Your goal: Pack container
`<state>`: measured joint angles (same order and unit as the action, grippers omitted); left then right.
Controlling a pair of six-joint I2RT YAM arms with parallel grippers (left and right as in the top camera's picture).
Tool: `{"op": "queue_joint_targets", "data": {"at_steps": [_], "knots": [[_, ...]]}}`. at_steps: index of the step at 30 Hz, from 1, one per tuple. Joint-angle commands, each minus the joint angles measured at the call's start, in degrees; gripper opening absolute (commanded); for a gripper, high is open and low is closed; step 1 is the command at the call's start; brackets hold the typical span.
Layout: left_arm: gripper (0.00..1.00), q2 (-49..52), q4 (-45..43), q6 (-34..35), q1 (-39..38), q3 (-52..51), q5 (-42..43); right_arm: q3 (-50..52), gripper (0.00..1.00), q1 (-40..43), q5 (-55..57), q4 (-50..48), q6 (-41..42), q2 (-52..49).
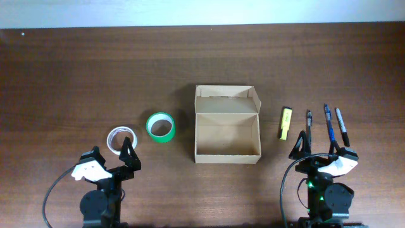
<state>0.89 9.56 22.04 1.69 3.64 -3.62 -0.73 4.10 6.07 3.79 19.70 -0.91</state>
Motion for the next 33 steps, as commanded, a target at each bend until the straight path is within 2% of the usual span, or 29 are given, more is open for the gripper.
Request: {"op": "queue_joint_targets", "data": {"at_steps": [1,12,16,23,27,33], "knots": [[0.99,-0.5,-0.4,-1.1,0.2,-1.0,-0.2,0.4,0.99,0.4,-0.1,0.3,0.3,0.6],[0.99,-0.5,-0.4,-1.1,0.2,-1.0,-0.2,0.4,0.99,0.4,-0.1,0.3,0.3,0.6],[0.99,-0.5,-0.4,-1.1,0.2,-1.0,-0.2,0.4,0.99,0.4,-4.1,0.7,0.3,0.1],[0.99,-0.5,-0.4,-1.1,0.2,-1.0,-0.2,-0.1,0.99,0.4,-11.0,1.3,0.3,-8.8],[0.99,-0.5,-0.3,-1.1,0.2,-1.0,-0.2,-4.9,0.99,0.4,-14.0,7.9,0.1,-15.9],[0.99,-0.5,-0.3,-1.1,0.2,-1.0,-0.2,-22.3,0.99,0.4,-17.7,20.3,-8.8,-24.9]]}}
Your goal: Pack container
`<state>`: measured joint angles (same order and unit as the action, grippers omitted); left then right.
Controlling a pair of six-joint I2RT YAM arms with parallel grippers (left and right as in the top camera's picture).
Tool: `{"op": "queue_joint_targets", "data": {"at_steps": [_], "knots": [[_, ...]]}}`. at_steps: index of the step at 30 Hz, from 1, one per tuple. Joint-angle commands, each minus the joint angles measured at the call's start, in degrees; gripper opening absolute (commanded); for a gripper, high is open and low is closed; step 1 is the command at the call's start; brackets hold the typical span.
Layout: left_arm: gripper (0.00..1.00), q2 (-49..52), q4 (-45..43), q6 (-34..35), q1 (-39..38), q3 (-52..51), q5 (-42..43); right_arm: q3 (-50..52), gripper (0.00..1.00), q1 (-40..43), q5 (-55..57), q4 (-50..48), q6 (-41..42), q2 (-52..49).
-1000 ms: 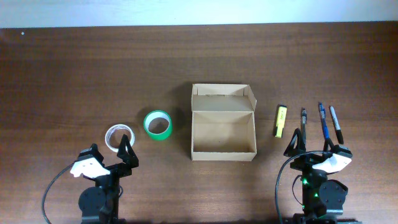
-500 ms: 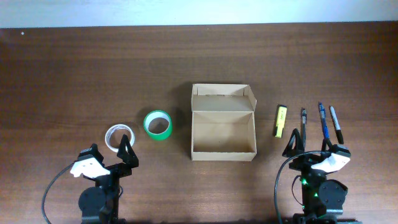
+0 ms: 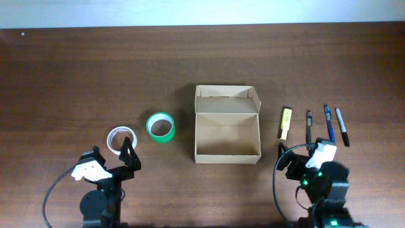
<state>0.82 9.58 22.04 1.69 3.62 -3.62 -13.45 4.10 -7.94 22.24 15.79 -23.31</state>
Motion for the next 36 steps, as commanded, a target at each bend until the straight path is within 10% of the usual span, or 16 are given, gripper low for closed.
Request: {"op": "queue_joint_targets", "data": {"at_steps": [1,20,27,36], "knots": [[0.99,-0.5,-0.4,-1.1,0.2,-0.9,-0.2,-13.0,0.99,0.4,-4.5,3.8,-4.9,-3.8],[0.99,-0.5,-1.1,-1.1,0.2,-0.9,-0.2,-72.3,0.99,0.4,-20.4,41.7,-15.5,-24.8],[1.00,-0.3,-1.5,-0.3,0.2,1.1,17.4,-85.7,0.99,0.4,-18.6,60.2,-21.8,-32.4],[0.99,13.1,18.7,-14.6,0.2,33.2,17.1,-86.5,0.99,0.4,-21.6,70.1,-22.1,-39.0]]}}
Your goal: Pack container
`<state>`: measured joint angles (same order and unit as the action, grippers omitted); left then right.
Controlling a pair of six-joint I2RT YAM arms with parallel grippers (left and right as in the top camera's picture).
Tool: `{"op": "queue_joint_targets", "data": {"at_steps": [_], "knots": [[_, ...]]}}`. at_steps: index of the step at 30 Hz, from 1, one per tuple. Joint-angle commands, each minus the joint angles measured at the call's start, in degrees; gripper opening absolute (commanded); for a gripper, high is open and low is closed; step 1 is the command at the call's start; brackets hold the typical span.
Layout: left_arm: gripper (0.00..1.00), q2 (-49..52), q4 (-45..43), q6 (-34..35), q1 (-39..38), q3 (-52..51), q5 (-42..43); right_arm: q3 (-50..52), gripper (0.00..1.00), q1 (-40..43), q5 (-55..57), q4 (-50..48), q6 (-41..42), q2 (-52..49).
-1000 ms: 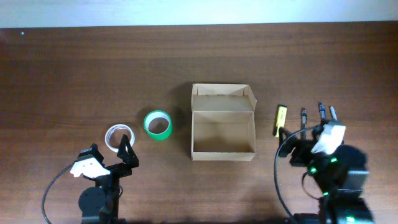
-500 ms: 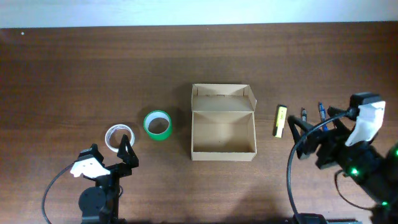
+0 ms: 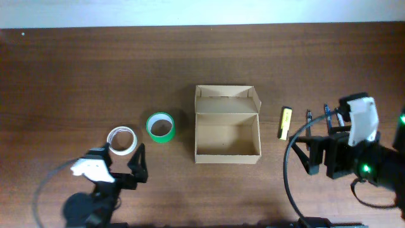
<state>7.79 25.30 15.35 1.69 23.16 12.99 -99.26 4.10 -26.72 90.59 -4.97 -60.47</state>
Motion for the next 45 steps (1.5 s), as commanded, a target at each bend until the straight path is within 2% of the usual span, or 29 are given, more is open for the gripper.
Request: {"op": "queue_joint_targets", "data": {"at_steps": [1,5,9,13,15,20,21,24,29,33,36,38,40,45], "knots": [[1.00,9.0,4.7,-9.0,0.2,18.3,0.5,-0.7,0.99,0.4,-3.7,2.7,-2.3,-2.2],[1.00,21.4,14.6,-11.0,0.2,36.1,0.5,-0.3,0.99,0.0,-4.6,6.8,-3.0,-3.8],[0.99,33.9,26.4,-12.6,0.2,51.0,0.5,-0.1,0.99,-4.9,-5.0,6.7,-2.5,-3.8],[0.99,43.1,35.7,-13.9,0.2,60.0,0.5,-0.1,0.99,-9.9,-4.0,6.7,-2.5,-4.2],[0.99,46.4,39.6,-13.9,0.2,63.0,0.5,-0.1,0.99,-12.3,1.1,6.7,-0.5,-4.8],[0.99,49.8,44.9,-14.0,0.2,65.5,0.5,0.0,0.99,-17.5,16.7,6.7,4.5,-6.3],[1.00,49.7,46.7,-16.7,0.2,65.5,0.5,-0.1,0.99,-18.7,20.9,6.7,6.2,-7.0],[0.99,49.7,49.9,-19.6,0.2,65.5,0.5,-0.1,0.99,-19.1,22.2,6.3,6.6,-8.1],[0.99,49.9,53.2,-20.2,0.2,65.4,0.5,-0.2,0.99,-19.1,15.9,1.6,6.5,-8.4],[1.00,52.7,54.9,-18.9,0.2,65.4,0.5,-2.9,0.99,-19.1,23.2,-0.9,9.2,-8.4],[0.95,57.1,56.8,-18.6,0.2,65.4,0.6,-8.1,0.99,-19.1,32.9,-1.3,11.5,-8.8],[0.99,60.0,56.5,-18.7,0.2,65.4,0.7,-11.8,0.99,-19.1,38.8,-1.4,12.4,-9.5],[1.00,62.8,54.6,-19.0,0.2,65.4,0.7,-16.0,0.99,-19.1,43.8,-1.6,14.9,-10.7],[1.00,70.1,48.1,-20.5,-1.8,65.4,0.7,-30.1,0.99,-19.0,51.7,-0.7,15.1,-16.1]]}}
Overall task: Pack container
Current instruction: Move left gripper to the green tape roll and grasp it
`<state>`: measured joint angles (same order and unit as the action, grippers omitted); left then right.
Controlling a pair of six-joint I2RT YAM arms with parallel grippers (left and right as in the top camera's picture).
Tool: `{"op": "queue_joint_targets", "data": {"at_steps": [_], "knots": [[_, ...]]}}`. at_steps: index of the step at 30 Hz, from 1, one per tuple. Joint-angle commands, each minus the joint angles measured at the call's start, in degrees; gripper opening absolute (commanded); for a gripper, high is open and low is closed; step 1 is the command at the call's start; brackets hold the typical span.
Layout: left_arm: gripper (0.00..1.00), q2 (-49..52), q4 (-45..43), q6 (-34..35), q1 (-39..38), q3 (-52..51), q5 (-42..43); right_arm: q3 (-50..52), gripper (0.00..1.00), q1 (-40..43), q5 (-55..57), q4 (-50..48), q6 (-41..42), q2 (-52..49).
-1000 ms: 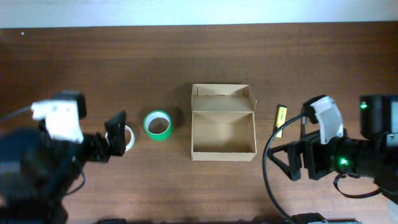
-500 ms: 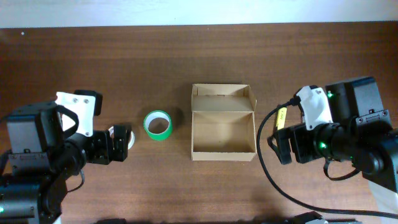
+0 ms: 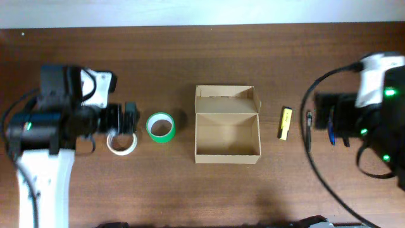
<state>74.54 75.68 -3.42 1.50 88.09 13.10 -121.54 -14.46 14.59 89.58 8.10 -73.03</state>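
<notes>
An open cardboard box point(image 3: 228, 138) sits mid-table with its lid flap folded back. Left of it lies a green tape roll point(image 3: 161, 127), then a white tape roll point(image 3: 121, 144). My left gripper point(image 3: 123, 118) hangs open just over the white roll's far edge. On the box's right lie a yellow highlighter point(image 3: 285, 123), a black pen point(image 3: 309, 130) and a blue pen point(image 3: 331, 134). My right gripper point(image 3: 330, 116) hovers above the pens, apparently open, and hides part of them and the marker farther right.
Both arms reach in from the table's sides, the left arm point(image 3: 41, 171) down the left edge and the right arm point(image 3: 380, 126) with its cable along the right edge. A pale wall borders the table's far edge.
The left gripper has moved from the near edge up to the white tape roll. The right gripper has moved farther back over the pens. No object has shifted.
Both arms first rested at the near edge, grippers open. The right arm then shifted toward the pens while the left stayed put. After that the right stood raised beside the pens and the left had started moving. Now each hovers over items on its own side.
</notes>
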Motion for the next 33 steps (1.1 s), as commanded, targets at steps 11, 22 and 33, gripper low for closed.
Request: {"op": "queue_joint_targets", "data": {"at_steps": [11,22,33], "knots": [[0.92,25.7,-13.7,-3.7,-11.5,0.5,6.2,-27.4,0.99,-0.5,11.7,7.3,1.9,-12.4],[0.68,39.7,-14.3,-1.1,-20.2,0.4,-5.0,-26.9,0.99,-0.5,6.4,7.8,1.8,-11.4],[0.66,39.9,-12.0,-1.1,-20.3,0.4,-11.5,-22.9,0.99,-0.5,6.4,7.8,1.8,-11.4]]}}
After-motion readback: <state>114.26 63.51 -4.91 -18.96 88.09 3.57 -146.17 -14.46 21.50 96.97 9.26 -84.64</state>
